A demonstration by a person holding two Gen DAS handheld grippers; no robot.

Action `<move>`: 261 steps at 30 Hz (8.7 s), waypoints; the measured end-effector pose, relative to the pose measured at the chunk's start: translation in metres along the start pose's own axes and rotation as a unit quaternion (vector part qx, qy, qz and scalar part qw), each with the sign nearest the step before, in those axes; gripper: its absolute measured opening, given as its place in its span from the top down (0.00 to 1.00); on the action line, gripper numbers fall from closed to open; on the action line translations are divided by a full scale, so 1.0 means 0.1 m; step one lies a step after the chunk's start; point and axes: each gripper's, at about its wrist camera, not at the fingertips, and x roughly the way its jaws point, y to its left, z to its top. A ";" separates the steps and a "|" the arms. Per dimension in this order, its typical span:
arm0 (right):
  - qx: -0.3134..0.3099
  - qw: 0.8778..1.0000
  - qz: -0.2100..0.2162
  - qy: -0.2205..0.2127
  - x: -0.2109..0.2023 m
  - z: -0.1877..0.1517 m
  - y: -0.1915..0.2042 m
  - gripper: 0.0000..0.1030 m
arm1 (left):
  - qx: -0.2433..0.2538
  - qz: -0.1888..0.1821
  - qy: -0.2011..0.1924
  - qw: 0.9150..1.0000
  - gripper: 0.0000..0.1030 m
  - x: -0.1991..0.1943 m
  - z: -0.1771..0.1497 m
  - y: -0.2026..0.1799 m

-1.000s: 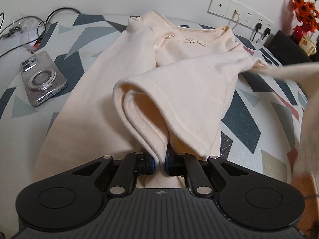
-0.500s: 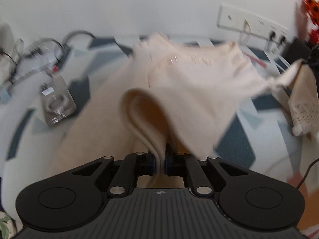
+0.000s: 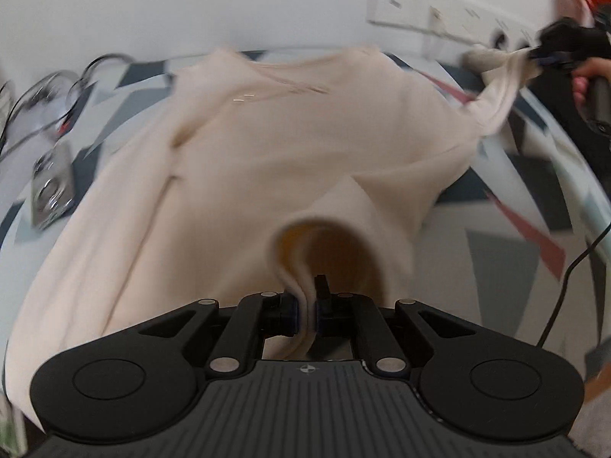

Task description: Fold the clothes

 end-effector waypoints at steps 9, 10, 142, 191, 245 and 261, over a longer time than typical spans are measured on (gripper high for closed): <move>-0.057 0.996 -0.018 0.066 -0.29 -0.65 -0.39 0.52 | -0.020 -0.028 0.012 0.999 0.91 0.08 -0.01 0.04; -0.072 0.995 -0.010 0.072 -0.38 -0.73 -0.35 0.52 | -0.021 -0.033 0.013 0.999 0.88 0.09 0.00 0.06; -0.043 0.992 -0.016 0.119 -1.82 -3.05 0.96 0.72 | 0.143 -0.029 -0.136 0.980 0.92 0.15 -0.70 2.02; -0.087 0.993 0.084 0.017 -1.94 -2.58 0.49 0.68 | 0.015 0.042 -0.085 0.995 0.91 -0.09 -0.83 1.97; 0.024 0.999 -0.014 -0.021 -2.87 -2.55 0.11 0.95 | -0.027 -0.029 -0.122 0.992 0.92 -0.66 -0.86 2.06; -0.038 0.998 -0.014 -0.047 -1.87 -1.00 1.05 0.95 | -0.057 0.013 -0.262 0.963 0.93 -0.81 1.30 2.10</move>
